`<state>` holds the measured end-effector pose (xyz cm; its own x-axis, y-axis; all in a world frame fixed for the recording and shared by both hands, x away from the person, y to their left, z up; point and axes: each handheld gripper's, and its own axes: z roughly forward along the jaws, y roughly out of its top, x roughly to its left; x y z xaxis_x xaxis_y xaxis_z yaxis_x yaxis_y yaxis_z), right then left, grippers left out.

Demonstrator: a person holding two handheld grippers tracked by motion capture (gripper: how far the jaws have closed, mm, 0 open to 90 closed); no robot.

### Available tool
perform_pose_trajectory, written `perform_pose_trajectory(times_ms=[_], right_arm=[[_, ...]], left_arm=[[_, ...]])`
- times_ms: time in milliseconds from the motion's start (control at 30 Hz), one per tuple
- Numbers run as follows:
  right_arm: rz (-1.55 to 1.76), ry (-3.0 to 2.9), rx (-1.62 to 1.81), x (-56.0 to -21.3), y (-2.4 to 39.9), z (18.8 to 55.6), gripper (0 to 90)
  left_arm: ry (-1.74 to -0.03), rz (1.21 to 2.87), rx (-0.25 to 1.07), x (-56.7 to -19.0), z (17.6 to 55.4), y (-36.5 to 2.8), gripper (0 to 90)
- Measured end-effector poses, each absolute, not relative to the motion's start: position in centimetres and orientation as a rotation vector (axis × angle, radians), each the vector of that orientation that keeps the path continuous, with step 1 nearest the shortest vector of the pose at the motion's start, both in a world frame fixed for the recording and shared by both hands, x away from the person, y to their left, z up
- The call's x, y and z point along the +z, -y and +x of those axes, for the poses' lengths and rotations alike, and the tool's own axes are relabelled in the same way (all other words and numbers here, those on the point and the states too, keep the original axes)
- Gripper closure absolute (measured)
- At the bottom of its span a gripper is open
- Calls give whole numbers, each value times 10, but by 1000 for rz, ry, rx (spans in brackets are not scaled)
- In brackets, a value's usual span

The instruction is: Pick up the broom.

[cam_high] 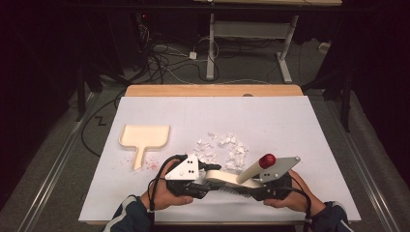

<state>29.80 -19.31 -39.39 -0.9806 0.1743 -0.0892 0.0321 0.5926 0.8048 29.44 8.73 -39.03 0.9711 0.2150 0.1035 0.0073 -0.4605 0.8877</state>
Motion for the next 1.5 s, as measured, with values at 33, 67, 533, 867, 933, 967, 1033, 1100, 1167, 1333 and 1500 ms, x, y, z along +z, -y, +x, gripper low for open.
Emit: perform_pose_trajectory(times_ms=[33,67,533,867,933,967,1033,1100,1167,1333,1500], right_arm=[[219,-2631,1330,-392,197,300,676],[237,-2622,1339,-391,199,301,676],[604,-2413,1233,-368,238,316,675],[750,-2333,1135,-369,256,326,676],[764,-2297,1125,-369,258,326,676],[768,-2273,1116,-368,259,325,676],[776,-2258,1111,-367,260,326,676],[799,-2251,1114,-365,263,328,676],[823,-2238,1082,-366,266,332,676],[858,-2238,1047,-373,273,341,676],[899,-2220,1006,-379,278,349,676]], left_arm=[[-180,2031,274,-388,293,-94,415],[-201,2022,298,-387,293,-98,381],[-461,1992,667,-397,275,-158,183],[-590,2084,751,-432,258,-192,174],[-655,2081,800,-446,250,-201,175],[-683,2066,781,-450,249,-205,175],[-711,2060,766,-453,246,-208,175],[-721,2066,782,-456,243,-211,175],[-732,2057,796,-457,243,-213,175],[-733,2070,784,-461,249,-211,175],[-722,2100,782,-464,249,-210,175]])
